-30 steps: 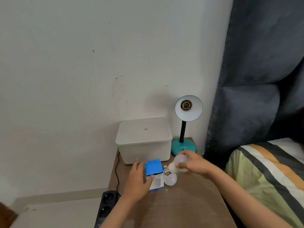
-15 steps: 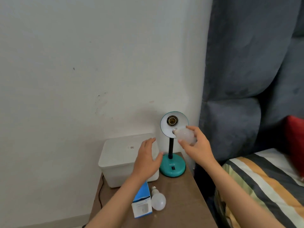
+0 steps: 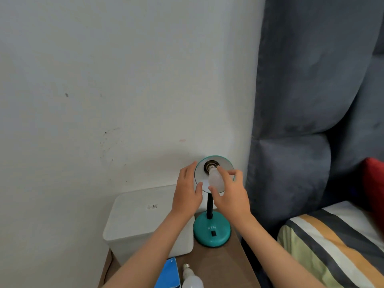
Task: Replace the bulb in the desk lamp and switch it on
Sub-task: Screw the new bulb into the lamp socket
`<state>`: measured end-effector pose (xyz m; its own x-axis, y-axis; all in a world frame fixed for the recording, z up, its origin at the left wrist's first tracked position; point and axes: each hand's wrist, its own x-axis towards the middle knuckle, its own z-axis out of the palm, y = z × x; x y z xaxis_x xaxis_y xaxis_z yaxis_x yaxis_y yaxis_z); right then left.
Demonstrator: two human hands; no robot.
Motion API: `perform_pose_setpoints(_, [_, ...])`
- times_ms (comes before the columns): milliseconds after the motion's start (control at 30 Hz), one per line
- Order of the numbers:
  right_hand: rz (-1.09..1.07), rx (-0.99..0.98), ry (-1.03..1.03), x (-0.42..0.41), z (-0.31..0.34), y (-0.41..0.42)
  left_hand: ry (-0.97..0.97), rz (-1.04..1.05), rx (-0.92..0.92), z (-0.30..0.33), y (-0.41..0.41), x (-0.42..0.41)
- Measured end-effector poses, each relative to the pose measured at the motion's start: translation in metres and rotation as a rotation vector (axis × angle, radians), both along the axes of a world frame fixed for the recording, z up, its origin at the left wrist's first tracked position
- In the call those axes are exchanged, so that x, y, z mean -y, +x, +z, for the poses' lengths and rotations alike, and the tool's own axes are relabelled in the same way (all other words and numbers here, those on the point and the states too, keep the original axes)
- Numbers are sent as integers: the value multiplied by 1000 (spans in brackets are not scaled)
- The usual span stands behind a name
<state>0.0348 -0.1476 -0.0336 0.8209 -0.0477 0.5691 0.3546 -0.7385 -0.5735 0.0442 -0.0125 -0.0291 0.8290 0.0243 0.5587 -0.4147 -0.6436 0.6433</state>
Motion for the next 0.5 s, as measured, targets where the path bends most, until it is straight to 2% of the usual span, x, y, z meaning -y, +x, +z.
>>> perform_pose_setpoints(300, [-83,17,-69,-6,2,10,-171,-5,70,-12,12,6])
perform_pose_setpoints(500, [-89,-63,-184,-9,4,7,-450,-5,-15,-11,15,12])
